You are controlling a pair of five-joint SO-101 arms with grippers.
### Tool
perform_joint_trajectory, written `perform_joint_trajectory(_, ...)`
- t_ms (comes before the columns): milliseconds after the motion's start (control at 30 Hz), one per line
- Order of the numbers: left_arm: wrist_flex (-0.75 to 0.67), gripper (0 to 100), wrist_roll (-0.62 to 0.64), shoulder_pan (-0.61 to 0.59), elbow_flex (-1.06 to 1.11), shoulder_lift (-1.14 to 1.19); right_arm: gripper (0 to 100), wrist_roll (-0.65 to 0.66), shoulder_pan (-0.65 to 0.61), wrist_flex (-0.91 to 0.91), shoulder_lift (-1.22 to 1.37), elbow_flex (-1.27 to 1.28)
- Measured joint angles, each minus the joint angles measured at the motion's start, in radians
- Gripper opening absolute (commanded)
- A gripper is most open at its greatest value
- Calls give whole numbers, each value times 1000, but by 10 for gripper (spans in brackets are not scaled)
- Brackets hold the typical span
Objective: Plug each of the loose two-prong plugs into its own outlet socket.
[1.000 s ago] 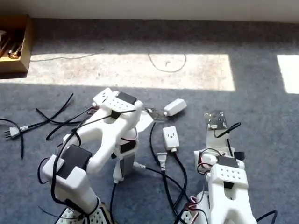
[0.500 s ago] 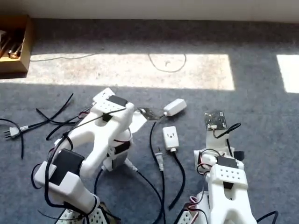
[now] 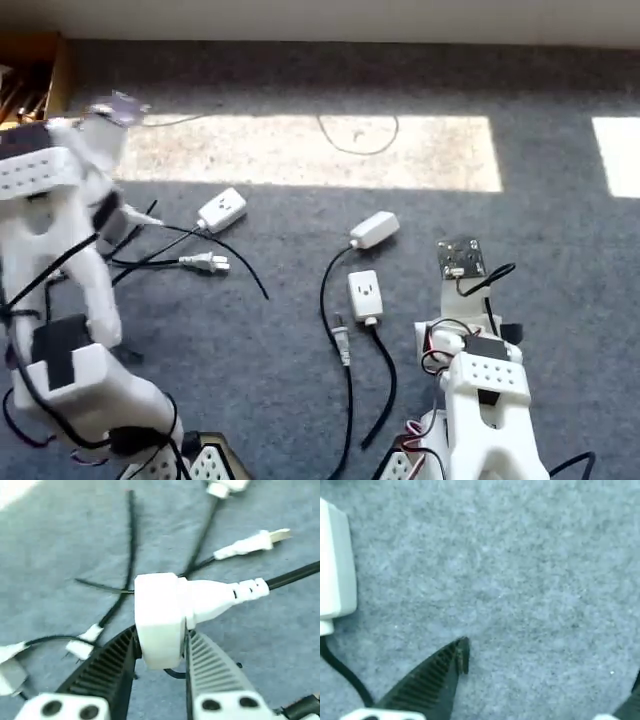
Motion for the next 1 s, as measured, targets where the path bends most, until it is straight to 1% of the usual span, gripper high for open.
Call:
perform_joint_trajectory(100, 5, 4, -43, -190, -169, 26, 474, 0, 0, 0, 0, 0)
perform_joint_trajectory(200, 9, 4, -87, -354, -295, 117, 474, 0, 0, 0, 0, 0)
perform_joint_trajectory(300, 3, 4, -101, -482, -416, 255, 474, 0, 0, 0, 0, 0)
perform_joint_trajectory(400, 0, 4, -109, -575, -539, 414, 474, 0, 0, 0, 0, 0)
perform_joint_trajectory(567, 0, 5, -153, -660, -706, 647, 474, 0, 0, 0, 0, 0)
perform_joint_trajectory(700, 0, 15, -160, -706, -779, 743, 474, 0, 0, 0, 0, 0)
perform_joint_trajectory(767, 6, 66, -160, -715, -793, 755, 474, 0, 0, 0, 0, 0)
perform_joint_trajectory(933, 80, 270, -207, -715, -804, 755, 474, 0, 0, 0, 0, 0)
perform_joint_trajectory(1000, 83, 304, -212, -715, -804, 755, 474, 0, 0, 0, 0, 0)
